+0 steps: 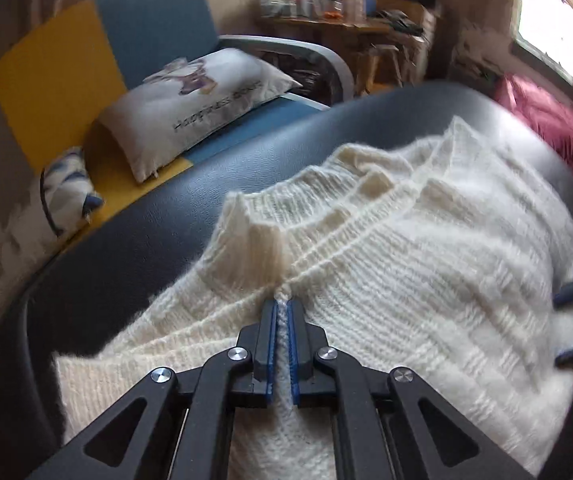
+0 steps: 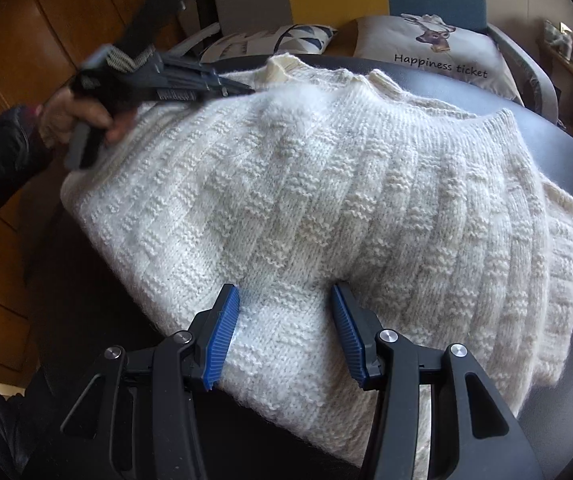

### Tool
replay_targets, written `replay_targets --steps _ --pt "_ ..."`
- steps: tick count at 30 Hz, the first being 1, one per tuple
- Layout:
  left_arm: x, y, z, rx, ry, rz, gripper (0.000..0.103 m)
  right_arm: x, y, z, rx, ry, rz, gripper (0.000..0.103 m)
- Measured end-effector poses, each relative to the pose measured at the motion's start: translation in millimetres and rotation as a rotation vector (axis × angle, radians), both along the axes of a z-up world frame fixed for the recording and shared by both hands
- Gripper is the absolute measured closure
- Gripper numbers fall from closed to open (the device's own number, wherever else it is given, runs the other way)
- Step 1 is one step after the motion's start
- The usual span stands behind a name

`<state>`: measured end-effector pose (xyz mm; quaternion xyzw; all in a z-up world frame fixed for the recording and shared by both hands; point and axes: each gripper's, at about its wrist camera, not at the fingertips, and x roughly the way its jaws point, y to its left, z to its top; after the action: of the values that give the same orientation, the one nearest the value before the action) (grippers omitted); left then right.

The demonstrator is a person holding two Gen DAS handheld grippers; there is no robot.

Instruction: Fold clothes

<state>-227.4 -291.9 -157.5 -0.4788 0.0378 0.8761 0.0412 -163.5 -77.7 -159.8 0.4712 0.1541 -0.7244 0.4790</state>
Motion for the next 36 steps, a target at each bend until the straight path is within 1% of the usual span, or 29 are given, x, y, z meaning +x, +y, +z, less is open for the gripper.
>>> replay_targets --steps 1,4,7,8,10,12,14,16,20,23,24,26,27,28,29,30,31,34,36 --pt "2 -3 2 0.019 0.001 0.018 0.099 0 0 0 -0.002 -0.002 0.000 0.052" --pt "7 -5 12 0.033 0.025 0.054 0.096 0 2 1 -0.005 -0.009 0.002 0.052" --pt "13 -10 32 0.087 0.075 0.107 0.091 -2 3 1 -0.007 -0.020 0.001 0.052" --pt "15 -6 41 0.112 0.095 0.075 0.089 -3 4 1 -0.009 -0.026 -0.001 0.052" --pt "17 1 58 0.160 0.134 0.011 0.081 -3 5 2 -0.010 -0.035 -0.005 0.052" --pt "4 18 59 0.181 0.090 -0.087 0.077 -3 5 3 -0.004 -0.038 0.002 0.052" --pt "-11 35 49 0.185 0.021 -0.160 0.074 -4 3 3 0.005 -0.044 0.010 0.052" --pt "-26 52 40 0.188 -0.047 -0.232 0.073 -5 3 4 0.007 -0.044 0.022 0.052" --pt "-36 53 24 0.168 -0.112 -0.235 0.073 -10 6 2 -0.007 -0.049 0.038 0.052" --pt "-39 47 20 0.190 -0.143 -0.233 0.070 -12 10 2 -0.031 -0.060 0.042 0.052" --pt "-41 49 15 0.177 -0.156 -0.237 0.070 -13 11 2 -0.040 -0.064 0.040 0.052" --pt "-42 59 5 0.149 -0.190 -0.279 0.070 -15 14 1 -0.057 -0.074 0.037 0.052" --pt "-40 64 5 0.120 -0.163 -0.292 0.070 -15 16 1 -0.063 -0.077 0.034 0.052" --pt "-38 70 5 0.091 -0.136 -0.304 0.077 -15 15 2 -0.065 -0.075 0.033 0.052" --pt "-37 72 5 0.089 -0.125 -0.301 0.083 -14 15 2 -0.064 -0.070 0.034 0.052" --pt "-35 74 6 0.087 -0.113 -0.299 0.093 -14 14 2 -0.063 -0.065 0.035 0.052" --pt "-32 74 8 0.085 -0.090 -0.290 0.097 -13 14 3 -0.060 -0.058 0.034 0.052" --pt "-21 74 15 0.082 -0.020 -0.263 0.098 -9 12 5 -0.044 -0.037 0.030 0.052" --pt "-16 72 20 0.088 0.022 -0.245 0.099 -6 12 8 -0.032 -0.023 0.026 0.055"
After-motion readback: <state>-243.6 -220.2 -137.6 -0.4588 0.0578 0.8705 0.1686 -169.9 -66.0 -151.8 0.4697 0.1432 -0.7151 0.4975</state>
